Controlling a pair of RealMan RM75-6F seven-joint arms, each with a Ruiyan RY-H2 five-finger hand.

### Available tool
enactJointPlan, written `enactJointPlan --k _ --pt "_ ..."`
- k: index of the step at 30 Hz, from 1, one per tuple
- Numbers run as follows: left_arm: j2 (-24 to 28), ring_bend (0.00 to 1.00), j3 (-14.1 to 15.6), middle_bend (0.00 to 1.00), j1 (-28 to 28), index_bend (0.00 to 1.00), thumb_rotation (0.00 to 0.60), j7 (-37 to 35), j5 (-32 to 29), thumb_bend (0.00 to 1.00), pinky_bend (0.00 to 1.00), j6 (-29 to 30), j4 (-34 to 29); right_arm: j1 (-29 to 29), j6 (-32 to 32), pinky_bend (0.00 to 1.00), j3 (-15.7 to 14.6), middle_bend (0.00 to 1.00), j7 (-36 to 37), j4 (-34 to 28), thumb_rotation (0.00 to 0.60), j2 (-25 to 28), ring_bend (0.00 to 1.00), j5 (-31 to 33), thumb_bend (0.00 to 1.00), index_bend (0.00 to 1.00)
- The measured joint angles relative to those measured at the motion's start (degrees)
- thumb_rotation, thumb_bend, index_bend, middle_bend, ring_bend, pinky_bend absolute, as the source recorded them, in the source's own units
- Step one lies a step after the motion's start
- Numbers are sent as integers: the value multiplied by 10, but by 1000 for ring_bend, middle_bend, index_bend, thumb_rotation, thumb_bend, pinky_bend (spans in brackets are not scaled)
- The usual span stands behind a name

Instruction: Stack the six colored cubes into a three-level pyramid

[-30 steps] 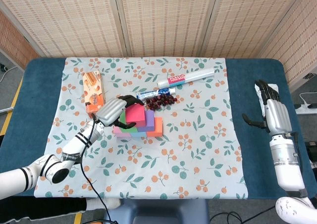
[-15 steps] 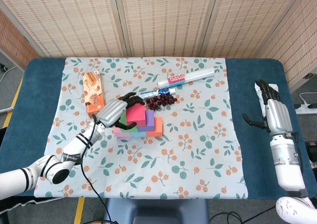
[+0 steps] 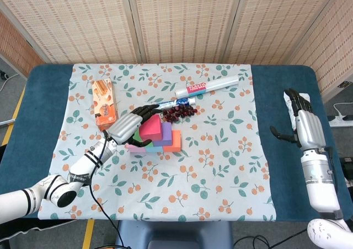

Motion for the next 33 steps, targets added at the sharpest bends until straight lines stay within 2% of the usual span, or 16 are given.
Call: enactJointPlan --k 3,9,17,21,26,29,33 --pt "4 0 1 0 3 25 600 3 6 316 76 8 -4 0 0 0 1 0 2 0 600 0 0 0 86 0" --pt "25 0 5 0 27 15 600 13 27 316 71 56 -25 -2 -3 0 0 0 10 -3 600 4 0 -7 85 0" --pt "92 0 23 0 92 24 600 16 41 311 72 119 -54 -4 -34 0 -14 0 36 2 600 9 0 -31 85 0" --pt "106 0 37 0 129 68 600 20 35 311 73 146 -49 -1 -62 0 -29 0 43 8 600 8 0 -42 86 0" --pt "111 0 59 0 175 73 600 29 23 307 79 174 -26 8 -90 0 -42 0 47 20 600 -2 0 -60 86 0" --pt "113 0 67 10 203 85 600 36 19 308 80 201 -18 6 -81 0 -46 0 53 22 600 -6 0 -80 86 0" --pt "114 0 73 31 244 100 600 43 10 307 80 249 -8 -14 -34 0 -59 0 51 32 600 -12 0 -118 86 0"
